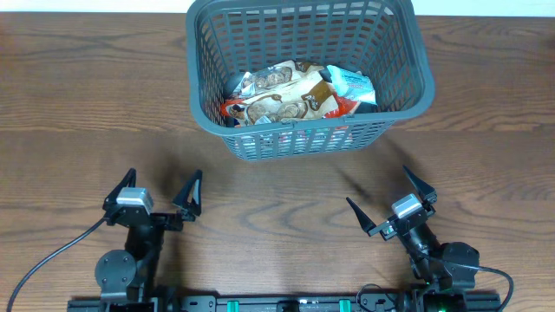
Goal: Pack container
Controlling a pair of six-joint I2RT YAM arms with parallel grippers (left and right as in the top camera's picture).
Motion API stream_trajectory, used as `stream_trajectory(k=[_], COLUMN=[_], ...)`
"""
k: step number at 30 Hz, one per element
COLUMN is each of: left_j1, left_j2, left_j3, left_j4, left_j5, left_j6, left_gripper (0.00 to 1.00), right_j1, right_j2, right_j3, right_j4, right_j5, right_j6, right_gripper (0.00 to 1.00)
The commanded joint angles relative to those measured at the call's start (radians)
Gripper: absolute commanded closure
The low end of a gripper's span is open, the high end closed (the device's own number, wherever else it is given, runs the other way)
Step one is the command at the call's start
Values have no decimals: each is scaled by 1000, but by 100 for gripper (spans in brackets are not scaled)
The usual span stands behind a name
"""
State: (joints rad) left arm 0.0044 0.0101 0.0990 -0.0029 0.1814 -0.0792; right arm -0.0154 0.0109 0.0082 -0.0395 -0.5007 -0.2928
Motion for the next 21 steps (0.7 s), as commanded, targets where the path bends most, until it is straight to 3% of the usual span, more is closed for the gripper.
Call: stream_trajectory(k=[1, 9, 21], left_j1=[-4, -4, -24], left_j2=[-8, -8, -6], left_j3=[-35, -90, -95], left_j4=[33, 74, 14], left_j5=[10, 10, 10], left_j6=[-8, -1, 25], left_gripper=[1, 1, 1], right_j1=[10, 10, 10], right_j2=[-5, -5, -5], right_j3=[-3, -3, -3], right_j4=[-3, -3, -3], right_j5=[2, 2, 2], right_j6=[0, 0, 0], right_gripper=[1, 1, 1])
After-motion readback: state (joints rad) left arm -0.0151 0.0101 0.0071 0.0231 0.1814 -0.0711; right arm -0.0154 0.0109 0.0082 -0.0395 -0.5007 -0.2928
